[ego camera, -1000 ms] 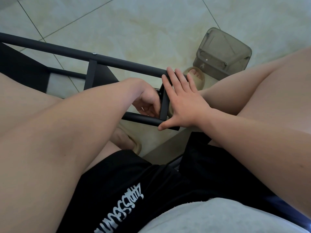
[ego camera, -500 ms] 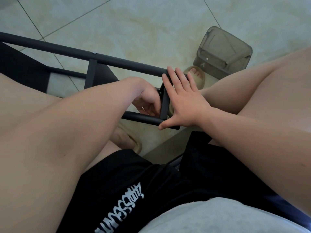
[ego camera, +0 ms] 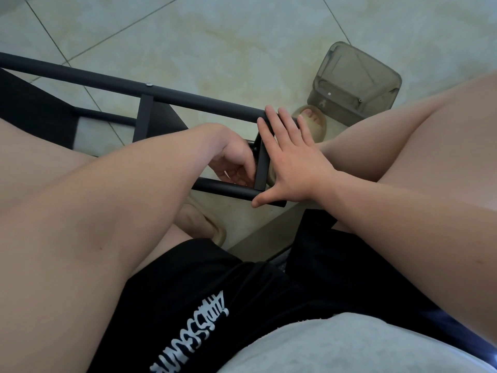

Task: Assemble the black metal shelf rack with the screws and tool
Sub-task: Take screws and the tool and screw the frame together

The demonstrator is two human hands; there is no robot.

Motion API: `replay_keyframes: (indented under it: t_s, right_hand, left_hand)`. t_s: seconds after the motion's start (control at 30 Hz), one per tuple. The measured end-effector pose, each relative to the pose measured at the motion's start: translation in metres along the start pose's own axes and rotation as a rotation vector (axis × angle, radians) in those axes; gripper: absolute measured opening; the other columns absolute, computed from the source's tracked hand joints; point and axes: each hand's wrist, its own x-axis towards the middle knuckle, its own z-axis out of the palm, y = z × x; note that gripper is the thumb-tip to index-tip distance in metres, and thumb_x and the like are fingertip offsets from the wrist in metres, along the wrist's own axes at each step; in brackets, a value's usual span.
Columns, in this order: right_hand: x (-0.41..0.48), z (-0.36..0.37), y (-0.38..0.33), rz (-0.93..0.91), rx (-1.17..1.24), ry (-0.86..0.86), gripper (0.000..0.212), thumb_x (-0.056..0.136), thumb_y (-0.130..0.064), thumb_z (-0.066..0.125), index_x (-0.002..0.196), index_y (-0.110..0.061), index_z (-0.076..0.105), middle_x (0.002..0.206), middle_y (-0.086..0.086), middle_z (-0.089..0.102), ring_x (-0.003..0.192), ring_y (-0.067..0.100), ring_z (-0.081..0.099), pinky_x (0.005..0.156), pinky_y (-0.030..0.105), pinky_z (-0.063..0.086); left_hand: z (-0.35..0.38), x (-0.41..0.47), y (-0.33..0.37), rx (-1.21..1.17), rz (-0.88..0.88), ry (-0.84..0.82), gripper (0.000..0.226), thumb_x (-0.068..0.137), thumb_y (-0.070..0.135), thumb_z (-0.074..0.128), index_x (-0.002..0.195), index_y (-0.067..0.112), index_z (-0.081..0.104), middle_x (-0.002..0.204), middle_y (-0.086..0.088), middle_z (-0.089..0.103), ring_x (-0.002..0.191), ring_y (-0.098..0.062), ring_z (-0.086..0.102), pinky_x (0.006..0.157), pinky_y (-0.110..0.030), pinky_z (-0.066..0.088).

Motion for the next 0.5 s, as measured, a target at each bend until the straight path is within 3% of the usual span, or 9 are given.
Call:
replay_keyframes:
  t_s: [0.17,0.5]
  right_hand:
    - [0.0,-0.0003,0.0,0.0,0.004,-0.003,0.155,0.054,-0.101,0.052,0.161,-0.009,-0.012,0.167,0.014,-0.023,0.154,0.032,-0.021,0.125,0.051,-0.01]
    - [0.0002,-0.0003,0.0001,0.004,0.006,-0.008,0.155,0.053,-0.102,0.05,0.16,-0.01,-0.013,0.167,0.014,-0.025,0.154,0.032,-0.022,0.125,0.051,-0.01]
  left_hand:
    - [0.0019,0.0026,-0.003,0.01,0.009,0.024,0.01,0.088,0.012,0.068,0.081,0.018,0.072,0.072,0.004,0.068,0.063,-0.008,0.062,0.068,-0.025,0.047]
    - [0.0009,0.0026,0.0017,-0.055,0.024,-0.001,0.014,0.089,-0.002,0.061,0.088,0.01,0.069,0.069,-0.002,0.066,0.069,-0.014,0.06,0.073,-0.027,0.048]
